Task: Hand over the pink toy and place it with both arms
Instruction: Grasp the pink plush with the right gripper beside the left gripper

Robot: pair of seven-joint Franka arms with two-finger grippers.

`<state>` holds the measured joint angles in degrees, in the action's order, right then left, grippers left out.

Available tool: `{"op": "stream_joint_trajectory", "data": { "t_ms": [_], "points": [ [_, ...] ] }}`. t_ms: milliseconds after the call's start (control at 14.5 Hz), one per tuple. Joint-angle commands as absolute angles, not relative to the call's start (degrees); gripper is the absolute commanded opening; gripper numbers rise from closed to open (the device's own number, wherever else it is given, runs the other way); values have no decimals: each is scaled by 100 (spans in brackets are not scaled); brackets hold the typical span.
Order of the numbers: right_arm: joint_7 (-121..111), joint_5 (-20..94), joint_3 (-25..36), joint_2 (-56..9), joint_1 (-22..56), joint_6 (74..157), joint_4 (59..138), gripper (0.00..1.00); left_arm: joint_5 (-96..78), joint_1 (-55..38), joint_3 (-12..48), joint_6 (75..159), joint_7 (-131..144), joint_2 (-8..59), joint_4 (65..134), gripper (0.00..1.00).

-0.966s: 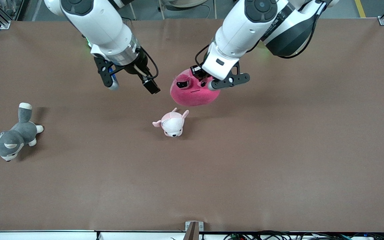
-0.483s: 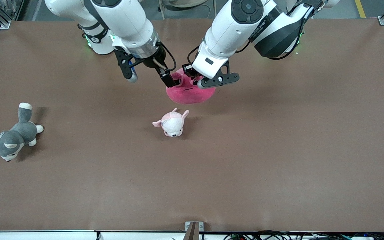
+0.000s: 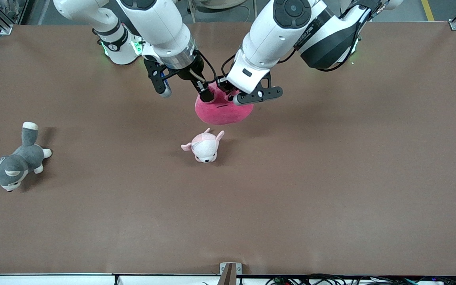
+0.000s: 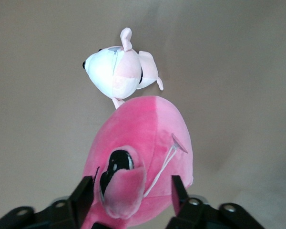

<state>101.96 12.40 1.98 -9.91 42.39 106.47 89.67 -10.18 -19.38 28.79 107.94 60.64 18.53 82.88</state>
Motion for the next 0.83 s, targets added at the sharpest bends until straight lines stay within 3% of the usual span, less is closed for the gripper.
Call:
{"op": "stream_joint_trajectory", "data": {
  "t_ms": [0, 138, 207, 690, 759],
  "points": [
    [10239, 1336, 255, -984, 4359, 10810, 9061, 39, -1020, -1986, 2865, 10784, 6100, 1907, 8130, 0],
    [10239, 1336, 255, -1002, 4377, 10881, 9088, 5, -1020, -1986, 2865, 10784, 6100, 1907, 8130, 0],
    [10239, 1336, 255, -1002, 4377, 10881, 9097, 1, -1020, -1986, 2865, 10784, 6100, 1907, 8130, 0],
    [10064, 1336, 299, -914, 4141, 10758, 9097, 0, -1020, -1978, 2865, 10784, 6100, 1890, 8130, 1],
    [9950, 1336, 299, -888, 4087, 10671, 9097, 0, -1028, -1978, 2865, 10775, 6100, 1864, 8130, 15]
  ]
}}
